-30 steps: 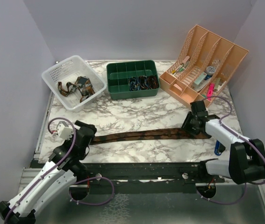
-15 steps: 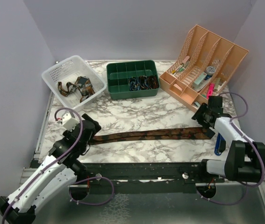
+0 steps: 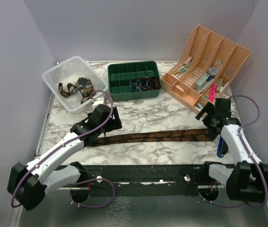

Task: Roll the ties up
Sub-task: Flatten out the tie at the center of the board.

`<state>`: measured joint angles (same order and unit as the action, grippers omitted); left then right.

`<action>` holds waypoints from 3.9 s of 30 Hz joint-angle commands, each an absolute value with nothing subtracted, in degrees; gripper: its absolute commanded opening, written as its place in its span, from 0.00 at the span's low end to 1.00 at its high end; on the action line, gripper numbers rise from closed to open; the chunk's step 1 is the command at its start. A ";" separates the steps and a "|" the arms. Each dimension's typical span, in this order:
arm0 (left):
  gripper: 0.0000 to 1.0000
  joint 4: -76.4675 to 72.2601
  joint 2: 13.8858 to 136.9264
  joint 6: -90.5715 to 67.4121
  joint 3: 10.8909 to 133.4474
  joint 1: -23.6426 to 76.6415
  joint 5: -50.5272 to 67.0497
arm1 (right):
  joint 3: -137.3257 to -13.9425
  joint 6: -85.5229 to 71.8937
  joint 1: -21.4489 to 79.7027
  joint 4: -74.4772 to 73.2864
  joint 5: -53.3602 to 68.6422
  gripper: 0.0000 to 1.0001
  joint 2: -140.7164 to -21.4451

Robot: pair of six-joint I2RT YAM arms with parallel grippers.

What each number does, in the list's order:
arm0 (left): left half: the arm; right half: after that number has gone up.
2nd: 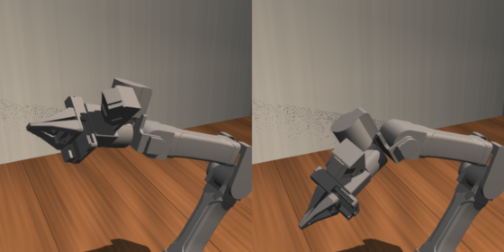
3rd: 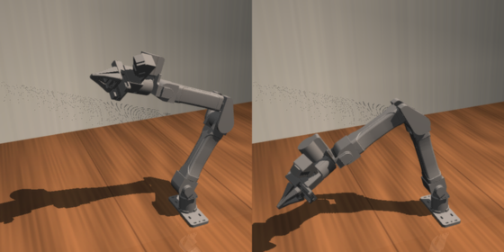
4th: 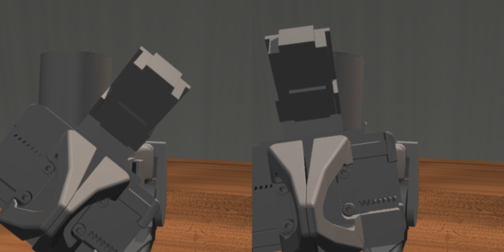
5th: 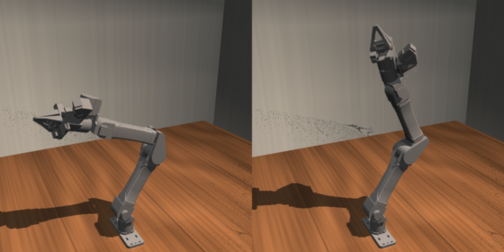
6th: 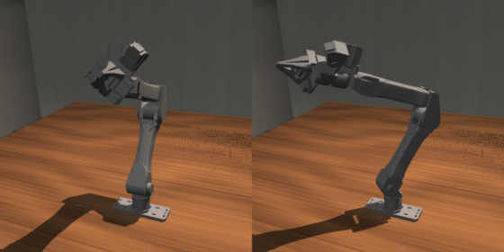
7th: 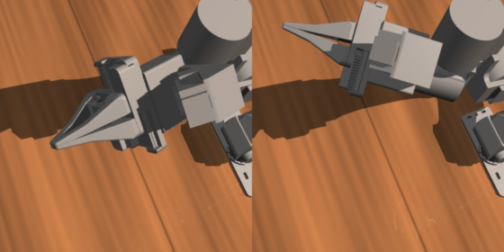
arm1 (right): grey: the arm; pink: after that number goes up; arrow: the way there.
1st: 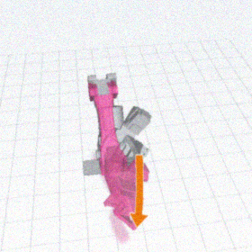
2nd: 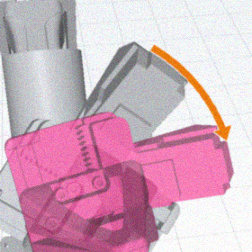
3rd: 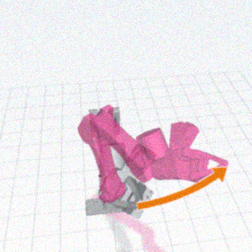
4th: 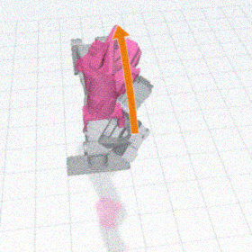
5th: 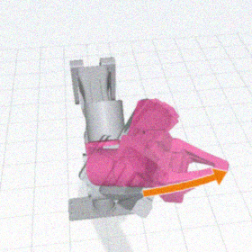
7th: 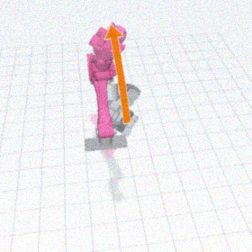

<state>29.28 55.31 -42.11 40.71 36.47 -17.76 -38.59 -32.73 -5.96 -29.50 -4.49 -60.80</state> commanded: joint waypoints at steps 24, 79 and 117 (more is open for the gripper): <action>0.99 18.74 63.79 -31.70 40.67 36.19 5.80 | -53.77 -25.72 -7.60 -12.76 15.96 0.89 -82.52; 0.99 25.85 62.99 -38.06 41.39 35.33 -12.75 | -40.85 -25.98 -7.42 -27.00 17.77 0.85 -62.22; 0.97 43.83 49.20 -53.55 35.04 -5.35 -7.31 | -78.71 -29.73 60.87 10.43 29.66 0.30 -120.94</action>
